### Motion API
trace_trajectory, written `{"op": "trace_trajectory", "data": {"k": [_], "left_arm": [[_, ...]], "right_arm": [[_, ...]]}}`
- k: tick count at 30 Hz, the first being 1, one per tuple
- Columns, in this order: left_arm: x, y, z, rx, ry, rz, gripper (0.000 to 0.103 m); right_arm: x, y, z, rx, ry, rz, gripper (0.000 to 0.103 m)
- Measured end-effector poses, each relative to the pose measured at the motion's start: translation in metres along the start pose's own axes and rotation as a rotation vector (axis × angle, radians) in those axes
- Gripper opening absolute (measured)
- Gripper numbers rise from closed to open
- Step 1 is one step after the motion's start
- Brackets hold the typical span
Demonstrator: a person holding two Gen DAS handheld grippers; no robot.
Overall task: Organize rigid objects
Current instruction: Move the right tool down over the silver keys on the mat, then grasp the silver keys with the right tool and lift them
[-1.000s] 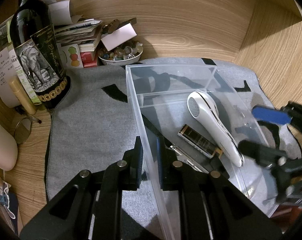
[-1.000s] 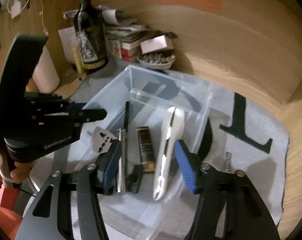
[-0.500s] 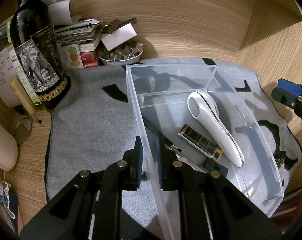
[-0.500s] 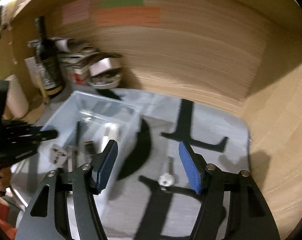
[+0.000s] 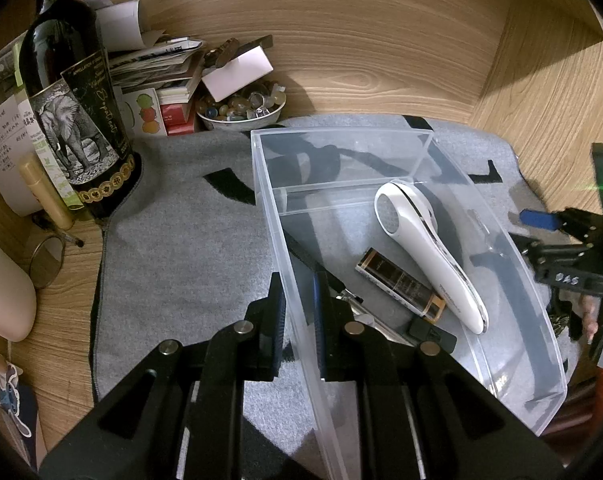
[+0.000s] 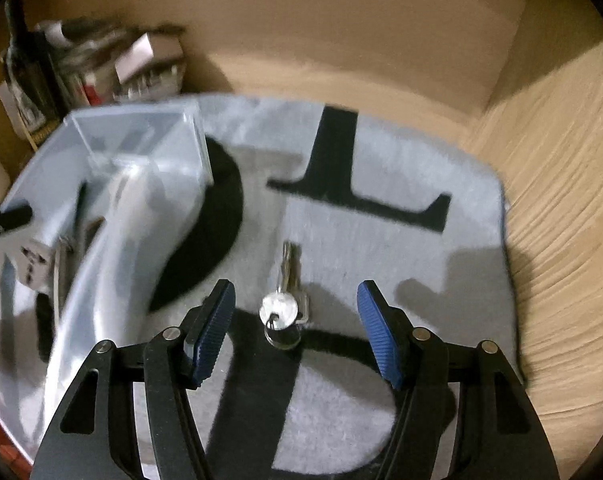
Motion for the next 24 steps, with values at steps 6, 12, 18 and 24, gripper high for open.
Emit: {"op": "trace_trajectory", "data": {"k": [6, 12, 18, 24], "left_arm": [[0.000, 0.000, 0.000, 0.000, 0.000, 0.000, 0.011], [0.000, 0.000, 0.000, -0.001, 0.000, 0.000, 0.011], [0.000, 0.000, 0.000, 0.000, -0.001, 0.000, 0.011], [0.001, 0.000, 0.001, 0.001, -0.001, 0.000, 0.011]], "right_arm": [[0.003, 0.018, -0.001, -0.018, -0.009, -0.056, 0.059], [0.004, 0.024, -0.003, -0.042, -0.016, -0.055, 0.045], [0.007, 0.023, -0.004, -0.048, -0.009, -0.030, 0.023], [0.011, 0.013, -0.005, -0.041, 0.003, 0.004, 0.023]]}}
Point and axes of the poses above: each gripper's, at about its wrist camera, not at the fingertips, and y roughly the way its jaws point, z to its right, x to its underside, the point moved 2 cm from there along y, roughly the way its jaws point, and after that the axes turned 3 degrees about z, right-handed, at the moved point
